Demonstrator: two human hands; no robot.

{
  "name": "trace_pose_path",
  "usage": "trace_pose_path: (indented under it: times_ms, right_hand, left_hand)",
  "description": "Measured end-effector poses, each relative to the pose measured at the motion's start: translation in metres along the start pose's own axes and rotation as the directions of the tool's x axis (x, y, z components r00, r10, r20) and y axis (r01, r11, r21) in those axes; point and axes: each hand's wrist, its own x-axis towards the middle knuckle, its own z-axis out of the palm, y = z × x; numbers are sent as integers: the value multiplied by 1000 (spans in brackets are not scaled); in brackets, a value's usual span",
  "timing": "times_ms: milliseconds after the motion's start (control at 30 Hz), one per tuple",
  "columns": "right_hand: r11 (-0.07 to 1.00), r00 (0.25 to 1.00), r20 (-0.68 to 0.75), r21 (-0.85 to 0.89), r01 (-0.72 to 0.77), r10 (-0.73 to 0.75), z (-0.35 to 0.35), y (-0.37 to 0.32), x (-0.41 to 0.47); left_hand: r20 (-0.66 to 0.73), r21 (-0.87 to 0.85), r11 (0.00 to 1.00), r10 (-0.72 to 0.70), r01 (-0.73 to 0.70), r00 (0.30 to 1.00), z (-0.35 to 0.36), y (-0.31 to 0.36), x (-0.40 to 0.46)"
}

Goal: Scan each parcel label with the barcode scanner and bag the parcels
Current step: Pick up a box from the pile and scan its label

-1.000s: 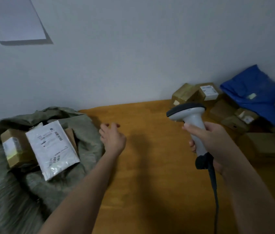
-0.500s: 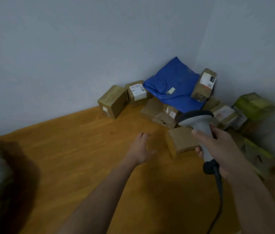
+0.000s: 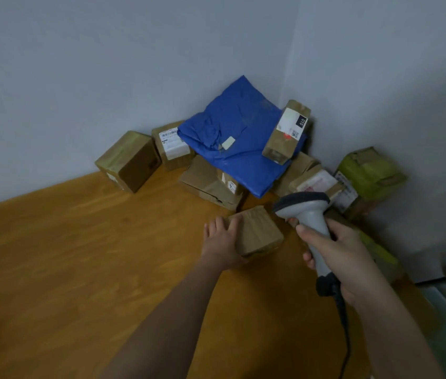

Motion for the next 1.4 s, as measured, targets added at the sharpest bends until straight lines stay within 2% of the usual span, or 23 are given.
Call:
trace_pose_path:
  times_ms: [100, 133, 167, 200, 233, 300, 367, 467, 533, 700, 833, 933, 967, 1000, 1067, 1100, 1133, 1233, 1333, 1400]
  right_hand:
    - [998, 999, -11, 54, -30, 31, 4, 0, 2]
    - [996, 999, -17, 79, -37, 39, 7, -1, 3]
    - [994, 999, -25, 103, -40, 43, 10, -1, 3]
    - [991, 999, -36, 125, -36, 41, 14, -2, 3]
    - [989, 998, -51, 145, -31, 38, 20, -2, 2]
    - [982, 996, -78, 189, -19, 34, 35, -2, -1]
    - [974, 997, -74, 228, -4, 21, 54, -4, -7]
    - [965, 1000, -31, 261, 12, -4, 86, -7, -17]
    - [963, 1000, 2, 268, 18, -19, 106, -9, -25]
    - [964, 996, 63, 262, 49, -68, 145, -11, -49]
    - [971, 989, 91, 218, 98, -121, 166, -9, -68]
    - [979, 979, 119, 138, 151, -168, 181, -1, -84]
    - [980, 976, 127, 116, 164, -179, 186, 3, -90]
    - [979, 973, 134, 98, 176, -188, 191, 6, -97]
    - [978, 968, 147, 78, 196, -206, 201, 11, -108]
    - [977, 965, 157, 72, 201, -210, 205, 14, -112]
    - [977, 964, 165, 70, 201, -210, 208, 16, -116]
    - [976, 975, 128, 140, 164, -183, 219, 24, -126]
    - [951, 990, 22, 282, 129, -141, 223, 26, -131]
    - [941, 994, 29, 325, 93, -108, 222, 23, -131]
  left_hand:
    - [36, -167, 981, -92, 97, 995, -3, -12, -13]
    - [77, -288, 945, -138, 155, 987, -9, -17, -19]
    - [152, -453, 862, -178, 229, 972, -12, -25, -24]
    - [249, -634, 709, -191, 309, 949, -19, -32, -32]
    - [338, -778, 501, -174, 379, 925, -24, -39, -41]
    - [430, -888, 137, -93, 440, 898, -36, -51, -60]
    - [410, -910, -85, -37, 406, 911, -49, -64, -75]
    - [332, -908, -260, 30, 328, 943, -68, -80, -91]
    - [278, -905, -317, 68, 285, 958, -80, -90, -100]
    - [203, -903, -359, 125, 235, 971, -96, -118, -134]
    - [155, -935, -313, 67, 168, 986, -96, -137, -158]
    - [99, -906, -400, 112, 136, 989, -98, -144, -174]
    - [95, -910, -391, 117, 134, 989, -97, -148, -179]
    - [113, -932, -336, 93, 138, 989, -95, -150, -183]
    - [180, -970, -167, -15, 175, 984, -91, -155, -190]
    - [202, -973, -122, -62, 193, 977, -89, -158, -194]
    - [213, -971, -127, -85, 202, 973, -88, -162, -198]
    - [195, -954, -251, -93, 166, 976, -87, -176, -213]
    - [109, -881, -466, -38, 79, 993, -82, -188, -223]
    - [50, -814, -580, -35, 21, 998, -84, -187, -228]
